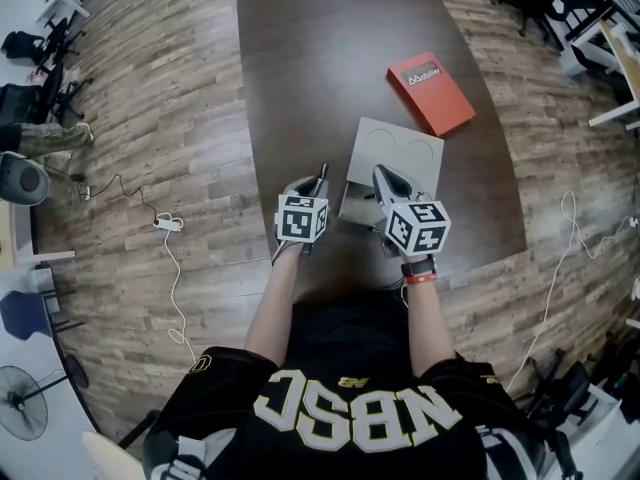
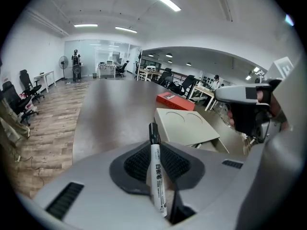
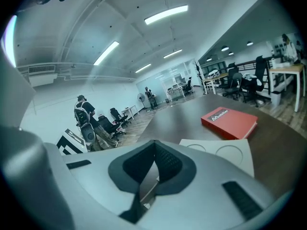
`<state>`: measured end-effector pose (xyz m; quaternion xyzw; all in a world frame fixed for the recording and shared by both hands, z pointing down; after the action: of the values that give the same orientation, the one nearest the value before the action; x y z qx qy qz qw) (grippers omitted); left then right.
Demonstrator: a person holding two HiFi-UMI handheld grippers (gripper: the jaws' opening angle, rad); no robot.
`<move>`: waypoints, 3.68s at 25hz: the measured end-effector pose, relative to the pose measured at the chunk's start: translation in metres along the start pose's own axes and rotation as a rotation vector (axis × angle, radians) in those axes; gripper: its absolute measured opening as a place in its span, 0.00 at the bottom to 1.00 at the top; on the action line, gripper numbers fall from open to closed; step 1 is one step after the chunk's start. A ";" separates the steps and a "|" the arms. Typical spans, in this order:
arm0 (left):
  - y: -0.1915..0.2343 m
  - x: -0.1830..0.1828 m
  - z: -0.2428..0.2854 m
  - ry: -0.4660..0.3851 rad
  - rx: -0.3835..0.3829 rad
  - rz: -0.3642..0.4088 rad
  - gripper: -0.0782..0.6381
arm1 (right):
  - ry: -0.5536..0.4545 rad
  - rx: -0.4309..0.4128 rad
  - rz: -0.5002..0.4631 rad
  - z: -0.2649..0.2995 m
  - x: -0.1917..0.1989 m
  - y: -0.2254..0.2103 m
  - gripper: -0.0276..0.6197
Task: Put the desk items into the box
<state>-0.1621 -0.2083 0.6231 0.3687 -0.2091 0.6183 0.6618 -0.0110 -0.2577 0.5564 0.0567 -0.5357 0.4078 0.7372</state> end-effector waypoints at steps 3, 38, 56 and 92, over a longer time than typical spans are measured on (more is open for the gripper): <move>-0.003 -0.012 -0.007 -0.016 0.018 0.045 0.21 | -0.020 0.008 0.011 -0.005 -0.004 -0.002 0.05; -0.171 0.003 0.042 0.108 0.525 0.593 0.21 | -0.181 0.293 0.246 -0.110 0.024 -0.077 0.05; -0.200 0.061 0.085 0.266 0.586 0.783 0.21 | -0.181 0.344 0.325 -0.133 0.053 -0.099 0.05; -0.172 -0.002 0.049 0.028 0.465 0.544 0.28 | -0.179 0.308 0.143 -0.121 0.009 -0.072 0.05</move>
<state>0.0136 -0.2400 0.6138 0.4316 -0.1441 0.8079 0.3744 0.1273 -0.2375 0.5382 0.1665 -0.5331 0.5297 0.6383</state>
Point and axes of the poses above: the fingertips, and each gripper's own axes: z forward along the fingers, y to its left, x out of its underside, the point moved 4 cm from there along -z, backward along the fingers
